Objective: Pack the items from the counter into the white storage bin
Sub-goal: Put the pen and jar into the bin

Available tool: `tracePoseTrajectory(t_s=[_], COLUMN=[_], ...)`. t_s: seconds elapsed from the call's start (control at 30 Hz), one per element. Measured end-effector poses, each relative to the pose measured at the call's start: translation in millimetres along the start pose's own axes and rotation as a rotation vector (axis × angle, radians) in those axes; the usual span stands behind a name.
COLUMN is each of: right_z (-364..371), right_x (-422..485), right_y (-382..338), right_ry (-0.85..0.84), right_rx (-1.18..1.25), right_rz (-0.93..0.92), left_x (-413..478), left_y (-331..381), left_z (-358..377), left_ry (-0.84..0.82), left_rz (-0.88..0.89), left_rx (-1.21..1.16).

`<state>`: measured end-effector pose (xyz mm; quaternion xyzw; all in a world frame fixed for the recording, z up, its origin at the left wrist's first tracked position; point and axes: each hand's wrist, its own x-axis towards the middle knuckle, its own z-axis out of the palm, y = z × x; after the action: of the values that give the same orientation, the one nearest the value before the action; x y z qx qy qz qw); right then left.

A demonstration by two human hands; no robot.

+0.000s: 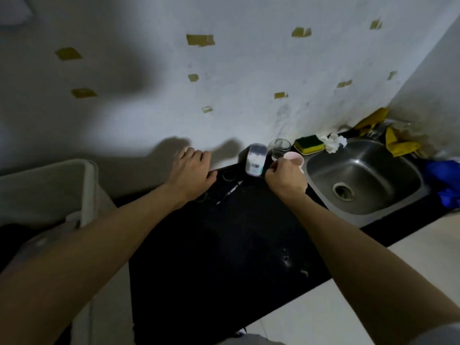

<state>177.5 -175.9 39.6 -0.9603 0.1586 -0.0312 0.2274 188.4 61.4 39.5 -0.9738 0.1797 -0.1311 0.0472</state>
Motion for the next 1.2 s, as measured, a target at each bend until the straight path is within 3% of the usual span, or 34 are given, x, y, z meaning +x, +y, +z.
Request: tracePoseTrajectory(t_s=[0.2, 0.37, 0.83, 1.2], right_z=[18.0, 46.9, 121.0, 146.0], right_x=[41.0, 74.8, 143.7, 171.0], right_y=[34.3, 45.3, 40.6, 21.6], right_ry=[-0.104, -0.263, -0.496, -0.417], right_rx=[0.034, 0.208, -0.045, -0.029], right_rz=[0.024, 0.051, -0.182, -0.162], left_x=[19.7, 27.9, 31.5, 27.4], left_y=[25.5, 40.3, 46.2, 56.0], left_z=[38.4, 73.8, 168.1, 194.3], left_ry=[-0.175, -0.261, -0.496, -0.501], left_rz=[-0.03, -0.098, -0.205, -0.274], left_rx=[-0.016, -0.049, -0.178, -0.246])
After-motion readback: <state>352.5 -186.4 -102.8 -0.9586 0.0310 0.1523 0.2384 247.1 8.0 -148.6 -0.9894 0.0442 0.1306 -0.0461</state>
